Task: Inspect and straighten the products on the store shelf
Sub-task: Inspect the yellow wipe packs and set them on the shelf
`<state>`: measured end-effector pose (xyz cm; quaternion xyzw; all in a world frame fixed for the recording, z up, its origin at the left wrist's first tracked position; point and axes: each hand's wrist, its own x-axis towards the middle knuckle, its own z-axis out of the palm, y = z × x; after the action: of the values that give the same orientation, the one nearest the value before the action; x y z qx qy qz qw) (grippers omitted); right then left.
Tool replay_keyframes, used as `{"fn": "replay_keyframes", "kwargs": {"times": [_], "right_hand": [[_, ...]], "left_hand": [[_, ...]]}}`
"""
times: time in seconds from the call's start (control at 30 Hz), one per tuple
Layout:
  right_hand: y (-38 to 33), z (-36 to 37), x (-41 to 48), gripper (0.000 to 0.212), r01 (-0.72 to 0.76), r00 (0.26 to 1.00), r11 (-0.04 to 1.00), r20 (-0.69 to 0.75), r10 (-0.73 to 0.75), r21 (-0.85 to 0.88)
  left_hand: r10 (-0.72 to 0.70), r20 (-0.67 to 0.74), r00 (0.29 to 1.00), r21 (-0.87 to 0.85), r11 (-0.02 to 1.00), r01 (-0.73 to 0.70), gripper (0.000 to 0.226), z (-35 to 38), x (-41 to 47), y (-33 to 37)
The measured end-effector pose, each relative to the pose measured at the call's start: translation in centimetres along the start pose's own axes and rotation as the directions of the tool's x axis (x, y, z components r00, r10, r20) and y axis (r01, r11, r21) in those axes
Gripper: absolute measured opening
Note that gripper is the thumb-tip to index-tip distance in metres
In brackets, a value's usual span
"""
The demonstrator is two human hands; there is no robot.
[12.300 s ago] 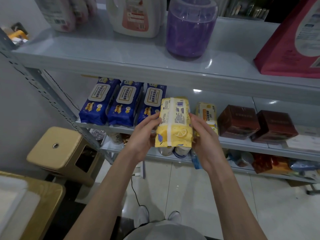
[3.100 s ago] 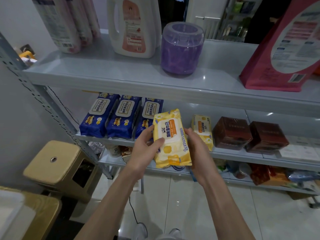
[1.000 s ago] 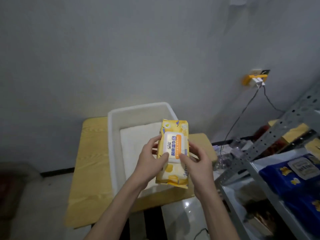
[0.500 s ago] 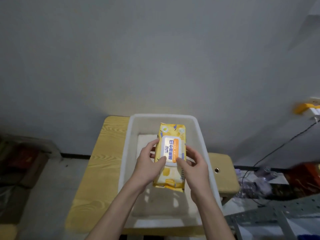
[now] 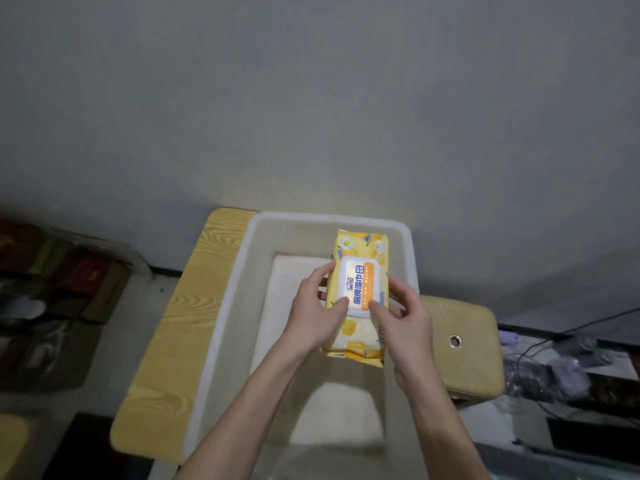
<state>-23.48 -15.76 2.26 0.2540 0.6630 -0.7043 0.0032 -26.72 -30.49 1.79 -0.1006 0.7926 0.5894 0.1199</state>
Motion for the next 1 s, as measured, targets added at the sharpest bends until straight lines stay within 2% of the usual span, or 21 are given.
{"fn": "replay_keyframes", "kwargs": {"times": [0.17,0.4,0.57,0.77,1.0], "right_hand": [[2.2,1.5,3.3,0.048,-0.039,0.999,0.999,0.009,0.039,-0.028],[5.9,3.2,7.3,0.053,-0.106,0.988,0.990,-0.124,0.094,-0.093],[7.7,3.1,9.5,0.052,-0.134,0.981,0.975,-0.161,0.106,-0.176],[9.9,3.6,11.5,0.050,-0.130,0.980,0.954,-0.182,0.082,-0.271],[11.1,3.5,12.0,0.051,-0.135,0.975,0.951,-0.208,0.077,-0.279]], "left_hand": [[-0.067,-0.013,0.998,0.010,0.998,0.067,0.062,0.6,3.0,-2.4],[-0.146,0.037,0.989,0.009,0.989,0.146,0.065,2.7,7.1,-6.0],[-0.200,0.056,0.978,-0.034,0.979,0.202,0.072,4.7,9.6,-8.2],[-0.222,0.093,0.971,0.022,0.975,0.221,0.072,5.7,11.2,-10.1],[-0.214,0.081,0.973,0.057,0.976,0.210,0.067,6.4,11.0,-11.5]]}}
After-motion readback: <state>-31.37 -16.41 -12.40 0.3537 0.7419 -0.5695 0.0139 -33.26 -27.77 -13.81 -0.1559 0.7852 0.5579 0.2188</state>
